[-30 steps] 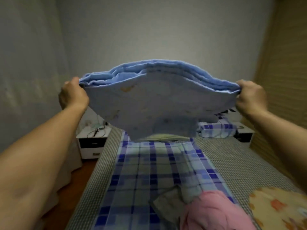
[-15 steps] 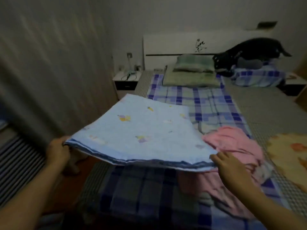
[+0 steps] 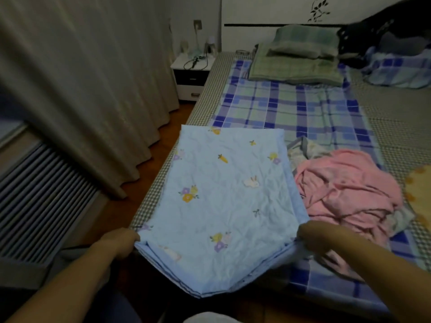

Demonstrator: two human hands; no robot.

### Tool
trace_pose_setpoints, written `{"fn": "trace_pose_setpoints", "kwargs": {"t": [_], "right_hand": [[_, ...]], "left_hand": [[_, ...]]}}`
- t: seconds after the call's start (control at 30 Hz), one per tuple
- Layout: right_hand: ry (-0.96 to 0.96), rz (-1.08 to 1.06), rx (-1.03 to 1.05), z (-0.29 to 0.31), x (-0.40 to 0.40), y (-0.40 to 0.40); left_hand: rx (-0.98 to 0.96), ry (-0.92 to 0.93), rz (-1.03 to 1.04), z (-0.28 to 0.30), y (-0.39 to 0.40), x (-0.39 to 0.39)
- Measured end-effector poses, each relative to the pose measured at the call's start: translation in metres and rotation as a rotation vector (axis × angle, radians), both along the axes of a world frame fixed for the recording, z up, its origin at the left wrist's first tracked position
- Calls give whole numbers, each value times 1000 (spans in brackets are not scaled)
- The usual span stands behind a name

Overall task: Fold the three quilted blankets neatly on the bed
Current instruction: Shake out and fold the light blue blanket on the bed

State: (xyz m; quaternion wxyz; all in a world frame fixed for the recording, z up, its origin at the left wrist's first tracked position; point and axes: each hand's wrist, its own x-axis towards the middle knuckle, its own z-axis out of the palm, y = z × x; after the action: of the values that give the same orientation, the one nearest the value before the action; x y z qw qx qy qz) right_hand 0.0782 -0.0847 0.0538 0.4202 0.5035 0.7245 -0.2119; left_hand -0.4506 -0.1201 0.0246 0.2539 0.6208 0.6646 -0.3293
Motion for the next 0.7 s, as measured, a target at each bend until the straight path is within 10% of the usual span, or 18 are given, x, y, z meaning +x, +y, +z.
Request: {"fn": "trace_pose_setpoints", "kwargs": {"t": [0.4, 0.7], "right_hand": [[-129, -449, 684, 12, 15, 367], [24, -613, 815, -199, -4, 578]], "left_hand": [[685, -377, 398, -12, 395, -38], [654, -354, 429, -204, 640, 32]]}}
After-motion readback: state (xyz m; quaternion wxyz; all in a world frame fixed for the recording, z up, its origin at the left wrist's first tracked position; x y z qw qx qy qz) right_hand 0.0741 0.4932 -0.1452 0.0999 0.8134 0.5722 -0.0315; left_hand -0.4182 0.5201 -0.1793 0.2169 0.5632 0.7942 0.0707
